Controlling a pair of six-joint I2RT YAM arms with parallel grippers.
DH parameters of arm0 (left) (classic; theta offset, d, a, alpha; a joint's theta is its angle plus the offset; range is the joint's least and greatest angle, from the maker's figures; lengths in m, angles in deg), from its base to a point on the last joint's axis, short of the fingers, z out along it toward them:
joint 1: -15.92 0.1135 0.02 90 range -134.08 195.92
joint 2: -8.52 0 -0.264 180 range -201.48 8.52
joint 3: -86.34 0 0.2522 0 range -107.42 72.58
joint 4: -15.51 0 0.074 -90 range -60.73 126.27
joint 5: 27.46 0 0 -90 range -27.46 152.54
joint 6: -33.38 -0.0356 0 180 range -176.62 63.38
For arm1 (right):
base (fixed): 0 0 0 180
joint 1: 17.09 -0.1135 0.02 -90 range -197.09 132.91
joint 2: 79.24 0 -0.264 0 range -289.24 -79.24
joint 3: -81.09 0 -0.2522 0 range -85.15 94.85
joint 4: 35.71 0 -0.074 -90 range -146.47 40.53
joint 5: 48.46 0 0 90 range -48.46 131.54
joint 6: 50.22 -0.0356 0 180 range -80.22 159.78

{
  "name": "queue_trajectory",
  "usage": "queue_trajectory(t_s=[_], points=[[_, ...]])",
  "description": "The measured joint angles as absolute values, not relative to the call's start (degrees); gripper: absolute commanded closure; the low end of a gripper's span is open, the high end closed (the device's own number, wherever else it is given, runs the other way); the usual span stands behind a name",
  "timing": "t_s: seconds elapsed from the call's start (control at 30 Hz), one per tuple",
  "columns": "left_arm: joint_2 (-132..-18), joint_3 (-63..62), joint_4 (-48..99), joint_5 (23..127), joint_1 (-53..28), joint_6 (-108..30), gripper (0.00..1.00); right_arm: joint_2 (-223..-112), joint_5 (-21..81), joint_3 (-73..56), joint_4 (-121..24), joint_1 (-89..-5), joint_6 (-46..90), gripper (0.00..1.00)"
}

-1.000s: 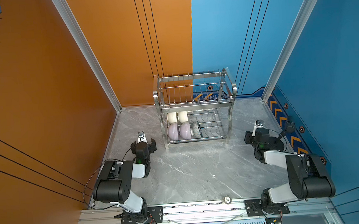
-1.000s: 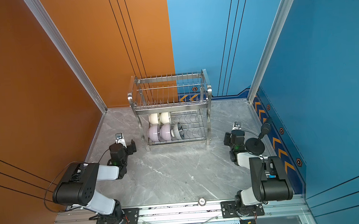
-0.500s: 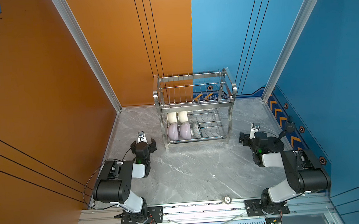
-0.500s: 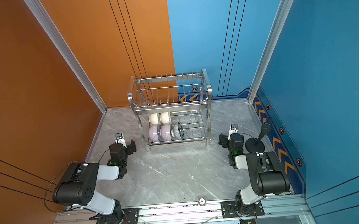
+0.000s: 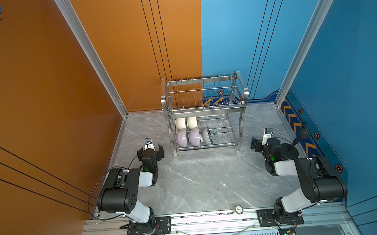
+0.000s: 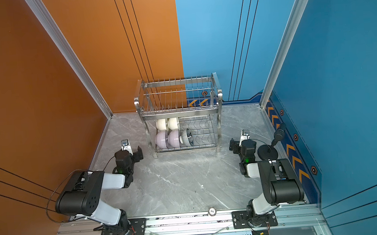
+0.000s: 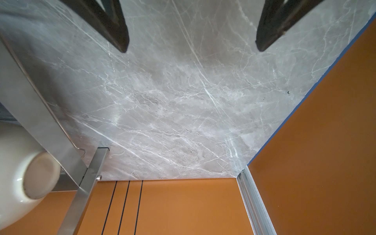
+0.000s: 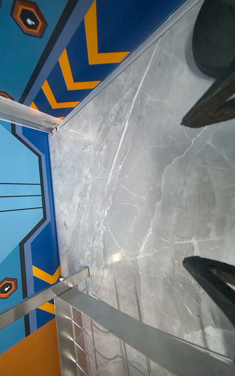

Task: Load bowls into a dish rack
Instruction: Reset both arms

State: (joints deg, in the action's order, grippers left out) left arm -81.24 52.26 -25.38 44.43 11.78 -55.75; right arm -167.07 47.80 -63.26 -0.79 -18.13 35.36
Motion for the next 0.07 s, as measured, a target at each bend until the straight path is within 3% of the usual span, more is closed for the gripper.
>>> queue_trajectory(t_s=[0.07], points=[[-81.2,52.3,-25.4,44.4,11.8,-55.8,0.03,-167.1,47.8,-63.3,-0.8,-18.2,35.4,0.0]])
